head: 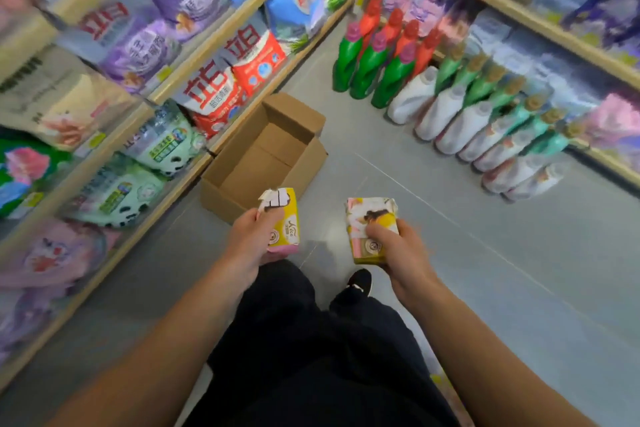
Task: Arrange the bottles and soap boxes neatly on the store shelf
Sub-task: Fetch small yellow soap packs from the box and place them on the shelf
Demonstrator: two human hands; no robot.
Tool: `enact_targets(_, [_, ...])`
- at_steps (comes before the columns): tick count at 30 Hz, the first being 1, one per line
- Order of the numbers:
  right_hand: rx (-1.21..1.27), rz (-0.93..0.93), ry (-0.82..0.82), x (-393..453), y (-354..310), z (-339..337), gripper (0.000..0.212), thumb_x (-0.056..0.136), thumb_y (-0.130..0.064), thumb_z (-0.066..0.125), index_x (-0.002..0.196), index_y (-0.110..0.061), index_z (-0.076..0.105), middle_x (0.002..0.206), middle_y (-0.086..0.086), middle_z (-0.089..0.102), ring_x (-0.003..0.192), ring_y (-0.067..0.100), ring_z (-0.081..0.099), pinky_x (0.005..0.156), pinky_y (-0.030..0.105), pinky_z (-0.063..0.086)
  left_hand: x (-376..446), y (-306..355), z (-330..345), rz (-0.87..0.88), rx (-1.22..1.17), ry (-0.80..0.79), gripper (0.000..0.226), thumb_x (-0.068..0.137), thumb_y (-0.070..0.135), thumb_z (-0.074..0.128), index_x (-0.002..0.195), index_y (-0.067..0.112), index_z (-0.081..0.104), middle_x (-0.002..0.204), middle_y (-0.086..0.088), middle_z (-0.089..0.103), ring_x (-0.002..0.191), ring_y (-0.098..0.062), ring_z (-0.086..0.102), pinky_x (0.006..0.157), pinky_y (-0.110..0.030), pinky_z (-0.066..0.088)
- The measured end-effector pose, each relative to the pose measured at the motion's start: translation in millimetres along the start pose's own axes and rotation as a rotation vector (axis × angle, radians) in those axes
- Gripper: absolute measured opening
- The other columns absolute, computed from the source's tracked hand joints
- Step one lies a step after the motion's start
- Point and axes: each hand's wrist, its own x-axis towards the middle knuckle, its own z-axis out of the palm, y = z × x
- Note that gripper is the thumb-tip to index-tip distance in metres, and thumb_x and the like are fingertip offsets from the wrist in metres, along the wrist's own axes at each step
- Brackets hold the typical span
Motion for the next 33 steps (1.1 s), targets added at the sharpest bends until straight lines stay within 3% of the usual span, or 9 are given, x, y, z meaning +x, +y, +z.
enact_targets(5, [-0.212, -0.003, -0.149, 71.3, -66.2, 33.9, 0.016, 0.086, -0.014, 0.066, 0.102, -0.015, 0.066, 0.095, 0.007, 0.075, 0.087, 0.025, 0.073, 0.083, 0.045, 0.059, 30.5, 25.4, 4.7, -0.046, -0.263, 0.140, 0.013, 0.087, 0.025, 0.069, 0.095, 0.016, 0.065, 0.089, -0.015, 0.067, 0.050, -0.023, 0.067, 0.053, -0.037, 0.059])
enact_targets(8, [-0.351, -0.020, -0.195, 116.1, -93.1, 68.7, 0.019, 0.084, -0.015, 0.067, 0.103, -0.013, 0.065, 0.098, 0.009, 0.074, 0.086, 0.024, 0.073, 0.081, 0.044, 0.059, 66.0, 38.8, 0.1, -0.053, -0.373, 0.219, 0.009, 0.087, 0.025, 0.067, 0.093, 0.018, 0.065, 0.094, -0.014, 0.066, 0.055, -0.023, 0.070, 0.053, -0.037, 0.059])
enact_targets(12, [-0.498, -0.042, -0.226, 184.6, -116.7, 121.9, 0.027, 0.072, -0.025, 0.070, 0.098, -0.017, 0.068, 0.091, 0.004, 0.076, 0.083, 0.023, 0.073, 0.081, 0.046, 0.059, 138.3, 53.4, -7.5, -0.040, -0.361, 0.296, 0.008, 0.088, 0.029, 0.066, 0.092, 0.022, 0.064, 0.094, -0.008, 0.065, 0.056, -0.009, 0.069, 0.048, -0.025, 0.053])
enact_targets(17, [-0.669, -0.090, -0.240, 290.2, -115.8, 180.1, 0.022, 0.080, -0.028, 0.067, 0.100, -0.018, 0.068, 0.090, -0.001, 0.075, 0.081, 0.014, 0.072, 0.069, 0.031, 0.057, 243.4, 57.4, -16.3, -0.093, -0.317, 0.351, 0.018, 0.079, 0.040, 0.068, 0.091, 0.029, 0.061, 0.102, -0.005, 0.069, 0.090, -0.022, 0.070, 0.065, -0.035, 0.057])
enact_targets(20, [-0.768, -0.127, -0.241, 365.6, -98.2, 210.5, 0.014, 0.085, -0.025, 0.066, 0.096, -0.017, 0.066, 0.085, -0.004, 0.072, 0.070, 0.004, 0.068, 0.053, 0.015, 0.049, 313.2, 46.2, -16.5, -0.137, -0.342, 0.387, 0.032, 0.066, 0.047, 0.063, 0.091, 0.028, 0.063, 0.102, -0.007, 0.070, 0.093, -0.025, 0.070, 0.069, -0.039, 0.058])
enact_targets(23, [-0.862, -0.137, -0.261, 451.3, -68.6, 242.5, 0.007, 0.087, -0.023, 0.068, 0.090, -0.020, 0.063, 0.084, -0.003, 0.069, 0.059, -0.002, 0.064, 0.047, 0.012, 0.045, 391.9, 20.2, -14.3, -0.162, -0.355, 0.411, 0.038, 0.063, 0.049, 0.061, 0.094, 0.026, 0.063, 0.102, -0.007, 0.071, 0.093, -0.027, 0.070, 0.085, -0.054, 0.057])
enact_targets(28, [-1.061, -0.207, -0.387, 594.2, -3.3, 284.4, 0.023, 0.087, -0.029, 0.071, 0.105, -0.015, 0.065, 0.101, 0.007, 0.070, 0.093, 0.023, 0.068, 0.079, 0.038, 0.057, 531.7, -37.2, -7.3, -0.191, -0.309, 0.464, 0.024, 0.071, 0.043, 0.064, 0.090, 0.029, 0.064, 0.097, 0.002, 0.071, 0.089, -0.020, 0.070, 0.080, -0.047, 0.060])
enact_targets(31, [-1.184, -0.247, -0.414, 677.0, 46.4, 313.6, 0.030, 0.086, -0.033, 0.071, 0.111, -0.017, 0.064, 0.103, 0.003, 0.070, 0.093, 0.020, 0.066, 0.065, 0.028, 0.051, 619.9, -77.0, -2.8, -0.200, -0.231, 0.481, 0.021, 0.082, 0.034, 0.068, 0.101, 0.025, 0.064, 0.105, 0.000, 0.070, 0.093, -0.019, 0.068, 0.087, -0.044, 0.057])
enact_targets(33, [-1.280, -0.219, -0.432, 724.6, 80.1, 337.0, 0.039, 0.087, -0.034, 0.069, 0.122, -0.017, 0.061, 0.110, 0.003, 0.068, 0.095, 0.019, 0.063, 0.063, 0.024, 0.047, 674.4, -101.9, -1.2, -0.226, -0.177, 0.497, 0.027, 0.085, 0.028, 0.069, 0.110, 0.020, 0.060, 0.112, -0.001, 0.067, 0.098, -0.019, 0.065, 0.083, -0.036, 0.055])
